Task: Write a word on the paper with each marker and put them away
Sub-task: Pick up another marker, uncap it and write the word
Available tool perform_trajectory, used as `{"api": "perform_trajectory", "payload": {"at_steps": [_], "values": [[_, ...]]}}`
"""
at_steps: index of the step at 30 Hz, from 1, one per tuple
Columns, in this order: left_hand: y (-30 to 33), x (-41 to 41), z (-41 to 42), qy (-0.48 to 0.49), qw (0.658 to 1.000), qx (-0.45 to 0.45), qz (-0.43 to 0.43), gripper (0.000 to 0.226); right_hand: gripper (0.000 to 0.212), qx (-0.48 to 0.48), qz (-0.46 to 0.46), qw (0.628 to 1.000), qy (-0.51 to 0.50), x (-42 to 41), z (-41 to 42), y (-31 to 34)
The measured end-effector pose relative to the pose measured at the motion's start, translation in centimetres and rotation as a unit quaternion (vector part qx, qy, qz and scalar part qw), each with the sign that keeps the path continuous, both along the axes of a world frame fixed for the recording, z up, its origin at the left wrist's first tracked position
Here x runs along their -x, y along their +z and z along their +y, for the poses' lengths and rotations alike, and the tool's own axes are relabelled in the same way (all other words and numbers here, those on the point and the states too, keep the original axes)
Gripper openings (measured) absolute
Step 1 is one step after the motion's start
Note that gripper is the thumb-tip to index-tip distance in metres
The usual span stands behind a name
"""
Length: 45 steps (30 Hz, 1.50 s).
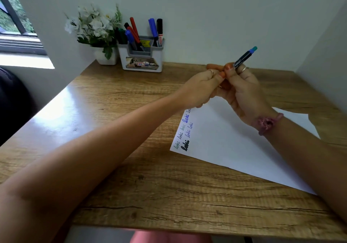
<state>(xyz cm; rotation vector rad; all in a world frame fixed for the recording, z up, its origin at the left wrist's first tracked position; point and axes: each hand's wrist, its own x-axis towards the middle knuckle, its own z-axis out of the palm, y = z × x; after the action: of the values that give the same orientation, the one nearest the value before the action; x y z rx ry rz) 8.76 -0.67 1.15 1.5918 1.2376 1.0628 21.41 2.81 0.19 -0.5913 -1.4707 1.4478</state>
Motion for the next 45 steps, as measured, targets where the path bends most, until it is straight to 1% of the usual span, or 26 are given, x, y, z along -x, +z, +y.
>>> {"api": "perform_trajectory", "payload": {"at_steps": [6,9,12,14,16,17,18,20,21,22,24,25,27,29,32,34,36,38,41,45], "values": [[-0.1,0.4,-0.3,-0.021,0.999,0.007,-0.041,0.028,0.017,0.025,0.035,0.999,0.005,0.3,-0.4,-0.1],[-0.2,0.4,-0.4,-0.025,0.999,0.017,-0.045,0.026,0.018,0.018,0.047,0.999,0.015,0.2,-0.5,0.0],[-0.1,0.5,-0.6,-0.031,0.998,0.029,-0.043,0.027,0.018,0.002,0.037,0.999,0.025,0.0,-0.5,0.4],[0.2,0.6,-0.7,-0.033,0.999,0.036,-0.009,0.027,0.018,-0.003,0.027,0.999,0.024,-0.2,-0.5,0.4],[0.5,1.1,-0.6,-0.03,0.998,0.047,0.035,0.031,0.016,-0.009,0.013,1.0,0.008,-0.3,-0.2,0.1],[0.5,1.6,-0.6,-0.024,0.997,0.05,0.044,0.034,0.014,-0.01,0.01,1.0,-0.004,-0.4,-0.1,0.0],[0.4,2.3,-0.6,-0.008,0.998,0.052,0.044,0.039,0.014,-0.01,0.013,1.0,-0.021,-0.4,0.1,0.0],[-0.1,4.1,-0.4,0.05,0.997,0.038,0.054,0.066,0.014,0.005,0.028,0.997,-0.07,-0.6,0.6,0.2],[-0.5,5.2,-0.4,0.078,0.994,0.022,0.076,0.073,0.014,0.022,0.04,0.995,-0.09,-0.7,0.8,0.4],[-1.0,6.3,-0.2,0.1,0.989,-0.001,0.109,0.07,0.015,0.04,0.051,0.993,-0.102,-0.8,0.9,0.5],[-1.8,8.3,-0.1,0.117,0.971,-0.051,0.201,0.053,0.019,0.076,0.061,0.991,-0.094,-1.0,1.1,0.6],[-2.1,9.0,0.0,0.109,0.961,-0.068,0.245,0.049,0.02,0.094,0.051,0.991,-0.08,-1.0,1.2,0.4],[-2.7,9.8,0.3,0.064,0.947,-0.084,0.304,0.039,0.015,0.111,-0.01,0.992,-0.056,-0.8,1.1,-0.2],[-3.2,9.8,0.6,0.028,0.942,-0.102,0.318,0.031,0.01,0.09,-0.081,0.992,-0.025,-0.4,0.9,-1.1],[-3.3,9.1,0.8,0.004,0.942,-0.138,0.304,0.034,0.011,0.049,-0.141,0.988,0.035,0.2,0.7,-2.0],[-3.3,8.9,0.7,-0.017,0.936,-0.143,0.321,0.033,0.011,0.045,-0.159,0.984,0.062,0.3,0.8,-2.1],[-3.1,8.8,0.7,-0.034,0.926,-0.14,0.348,0.034,0.027,0.059,-0.162,0.982,0.08,0.2,0.9,-2.1],[-3.1,8.7,0.8,-0.047,0.918,-0.138,0.37,0.042,0.034,0.052,-0.185,0.978,0.086,0.2,1.0,-2.2],[-3.2,8.7,1.2,-0.053,0.905,-0.14,0.398,0.056,0.025,0.018,-0.236,0.965,0.114,0.2,1.2,-2.2],[-3.1,8.8,1.3,-0.055,0.903,-0.136,0.404,0.056,0.012,-0.057,-0.276,0.95,0.137,0.3,1.5,-1.7]]}}
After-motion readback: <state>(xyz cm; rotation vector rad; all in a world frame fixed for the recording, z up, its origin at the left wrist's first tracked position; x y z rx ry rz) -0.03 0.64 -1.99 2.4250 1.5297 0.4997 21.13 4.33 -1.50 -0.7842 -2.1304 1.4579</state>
